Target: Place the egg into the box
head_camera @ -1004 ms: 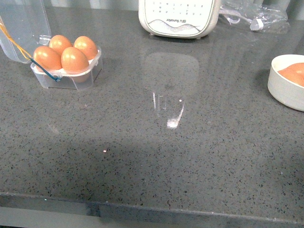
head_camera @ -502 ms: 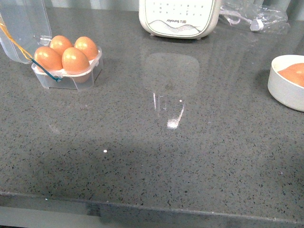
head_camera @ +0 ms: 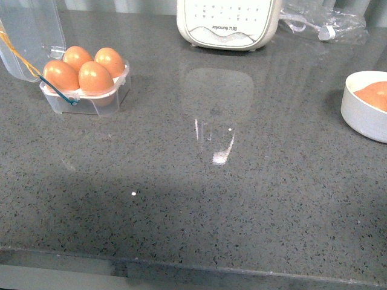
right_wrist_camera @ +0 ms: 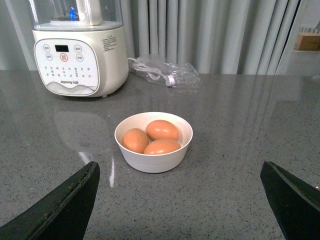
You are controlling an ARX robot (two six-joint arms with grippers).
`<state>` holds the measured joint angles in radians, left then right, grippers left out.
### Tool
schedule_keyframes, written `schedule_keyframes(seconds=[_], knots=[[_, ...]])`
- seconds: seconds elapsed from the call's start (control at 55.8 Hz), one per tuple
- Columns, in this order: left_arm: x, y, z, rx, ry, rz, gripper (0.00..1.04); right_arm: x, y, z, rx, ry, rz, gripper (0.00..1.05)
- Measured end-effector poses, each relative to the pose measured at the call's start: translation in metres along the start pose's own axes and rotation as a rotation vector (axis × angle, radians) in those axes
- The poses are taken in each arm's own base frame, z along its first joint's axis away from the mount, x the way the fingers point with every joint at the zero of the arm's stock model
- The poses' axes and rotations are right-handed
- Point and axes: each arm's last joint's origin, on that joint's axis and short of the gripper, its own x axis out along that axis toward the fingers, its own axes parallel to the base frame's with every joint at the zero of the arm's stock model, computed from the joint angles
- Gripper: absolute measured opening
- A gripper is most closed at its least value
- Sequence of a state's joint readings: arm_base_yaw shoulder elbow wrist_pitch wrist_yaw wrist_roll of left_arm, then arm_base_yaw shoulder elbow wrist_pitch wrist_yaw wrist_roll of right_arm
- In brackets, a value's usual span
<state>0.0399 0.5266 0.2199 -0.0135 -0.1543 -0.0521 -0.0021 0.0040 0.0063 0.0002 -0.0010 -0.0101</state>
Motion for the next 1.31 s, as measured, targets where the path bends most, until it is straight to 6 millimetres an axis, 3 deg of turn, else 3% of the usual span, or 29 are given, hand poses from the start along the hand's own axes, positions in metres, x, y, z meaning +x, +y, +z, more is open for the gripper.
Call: schedule_keyframes(seconds=[0.143, 0.269, 0.484, 0.627, 0.771, 1.004, 1.308], knots=[[0.032, 0.009, 0.019, 0.034, -0.054, 0.062, 0.98, 0.0, 0.0, 0.0, 0.0, 0.0, 0.0, 0.97], [0.075, 0.018, 0.031, 0.078, -0.022, 0.107, 0.98, 0.0, 0.0, 0.0, 0.0, 0.0, 0.0, 0.97], [0.112, 0.014, 0.037, 0.087, 0.031, 0.071, 0.98, 0.0, 0.0, 0.0, 0.0, 0.0, 0.0, 0.97], [0.145, 0.007, 0.061, 0.081, 0.015, 0.031, 0.98, 0.0, 0.0, 0.0, 0.0, 0.0, 0.0, 0.97], [0.164, 0.007, 0.078, 0.083, -0.014, 0.027, 0.98, 0.0, 0.0, 0.0, 0.0, 0.0, 0.0, 0.97], [0.178, 0.005, 0.093, 0.108, -0.061, 0.041, 0.98, 0.0, 0.0, 0.0, 0.0, 0.0, 0.0, 0.97], [0.162, -0.028, 0.102, 0.071, -0.051, -0.114, 0.98, 0.0, 0.0, 0.0, 0.0, 0.0, 0.0, 0.97]])
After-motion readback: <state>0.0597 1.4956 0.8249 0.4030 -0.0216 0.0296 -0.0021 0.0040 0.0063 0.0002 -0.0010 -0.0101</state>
